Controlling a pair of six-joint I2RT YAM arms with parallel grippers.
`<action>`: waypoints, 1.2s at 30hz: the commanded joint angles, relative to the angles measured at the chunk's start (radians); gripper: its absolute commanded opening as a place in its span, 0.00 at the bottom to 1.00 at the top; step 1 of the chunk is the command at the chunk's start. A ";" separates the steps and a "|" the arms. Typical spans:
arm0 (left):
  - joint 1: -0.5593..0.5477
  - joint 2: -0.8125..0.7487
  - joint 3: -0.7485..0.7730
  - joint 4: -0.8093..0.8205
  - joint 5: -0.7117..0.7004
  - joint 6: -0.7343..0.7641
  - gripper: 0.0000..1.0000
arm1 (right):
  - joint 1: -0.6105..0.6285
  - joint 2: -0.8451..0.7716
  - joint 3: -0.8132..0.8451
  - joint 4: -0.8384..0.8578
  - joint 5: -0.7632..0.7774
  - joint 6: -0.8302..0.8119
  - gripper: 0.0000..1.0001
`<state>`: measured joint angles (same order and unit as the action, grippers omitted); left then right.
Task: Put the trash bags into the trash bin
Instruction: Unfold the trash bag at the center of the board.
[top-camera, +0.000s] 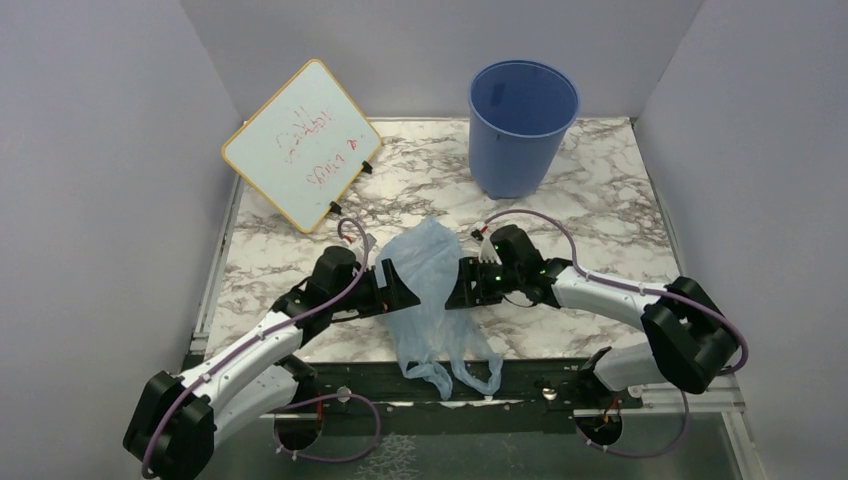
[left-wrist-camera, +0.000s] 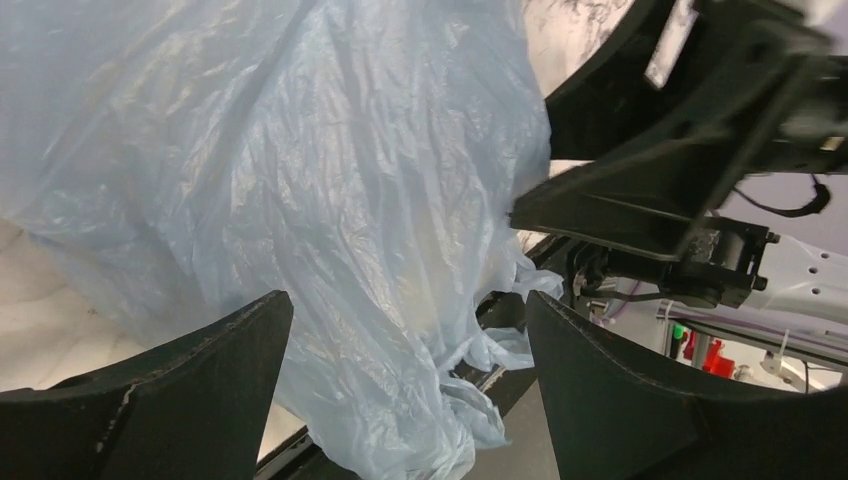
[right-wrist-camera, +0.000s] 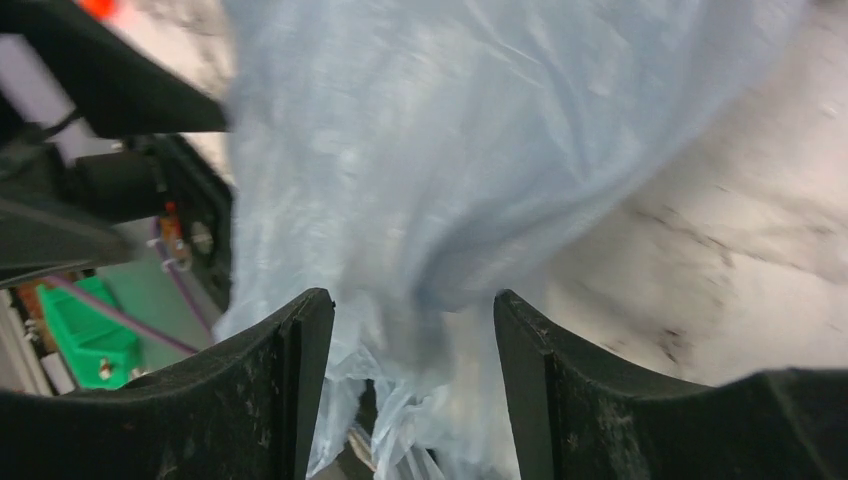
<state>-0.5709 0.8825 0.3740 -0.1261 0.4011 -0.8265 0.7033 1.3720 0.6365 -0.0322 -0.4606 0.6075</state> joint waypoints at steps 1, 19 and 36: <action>-0.002 -0.005 0.076 -0.017 -0.004 0.060 0.87 | -0.001 0.004 0.016 -0.099 0.092 -0.046 0.64; -0.003 -0.193 0.054 -0.088 -0.066 0.059 0.96 | -0.097 -0.214 -0.107 0.075 0.349 0.196 0.01; -0.004 0.014 -0.195 0.366 -0.034 -0.123 0.93 | -0.112 -0.242 -0.231 0.158 0.238 0.277 0.00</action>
<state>-0.5713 0.8795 0.1974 0.0971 0.3962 -0.9096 0.5919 1.1740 0.3996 0.1337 -0.2287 0.8917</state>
